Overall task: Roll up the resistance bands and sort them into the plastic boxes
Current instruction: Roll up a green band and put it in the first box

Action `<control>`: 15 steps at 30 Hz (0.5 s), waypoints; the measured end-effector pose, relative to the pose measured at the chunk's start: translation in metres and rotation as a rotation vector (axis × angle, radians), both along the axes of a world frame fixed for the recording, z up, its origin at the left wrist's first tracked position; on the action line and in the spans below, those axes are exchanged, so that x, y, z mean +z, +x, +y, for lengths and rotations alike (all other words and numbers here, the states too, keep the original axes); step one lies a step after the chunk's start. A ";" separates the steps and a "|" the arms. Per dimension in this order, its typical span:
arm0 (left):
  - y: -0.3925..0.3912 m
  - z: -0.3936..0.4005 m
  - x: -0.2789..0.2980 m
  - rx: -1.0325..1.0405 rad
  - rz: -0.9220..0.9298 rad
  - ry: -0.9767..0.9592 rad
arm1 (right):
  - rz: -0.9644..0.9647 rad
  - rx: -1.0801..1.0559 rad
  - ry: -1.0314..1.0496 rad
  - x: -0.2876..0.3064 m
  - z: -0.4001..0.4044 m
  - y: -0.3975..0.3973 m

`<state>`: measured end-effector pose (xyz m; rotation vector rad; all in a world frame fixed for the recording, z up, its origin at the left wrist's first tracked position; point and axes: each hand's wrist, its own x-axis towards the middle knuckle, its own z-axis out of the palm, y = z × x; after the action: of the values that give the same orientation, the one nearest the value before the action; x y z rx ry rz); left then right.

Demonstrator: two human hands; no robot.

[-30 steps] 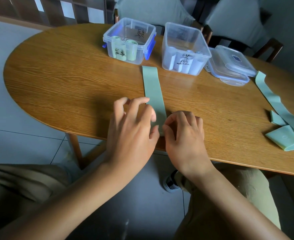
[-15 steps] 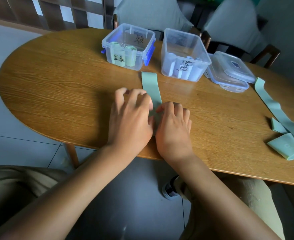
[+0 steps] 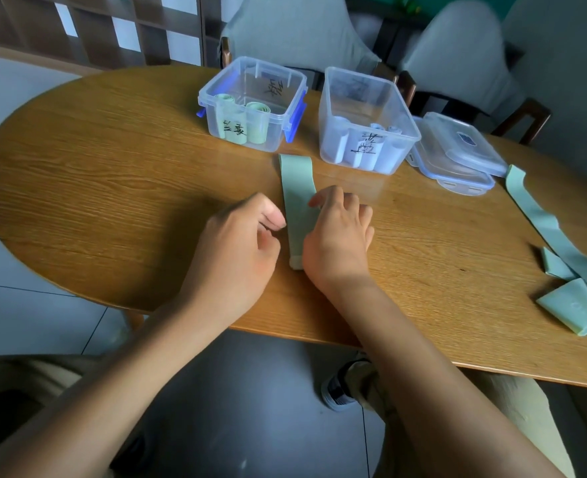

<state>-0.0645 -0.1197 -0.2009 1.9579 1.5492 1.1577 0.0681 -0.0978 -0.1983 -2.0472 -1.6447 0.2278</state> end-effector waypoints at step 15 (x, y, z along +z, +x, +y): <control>0.011 -0.006 -0.001 -0.091 -0.118 -0.086 | 0.149 -0.051 0.042 -0.004 0.034 0.004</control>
<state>-0.0530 -0.1262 -0.2018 1.8500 1.4107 1.1291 0.0719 -0.0638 -0.2021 -1.9877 -1.4933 0.3180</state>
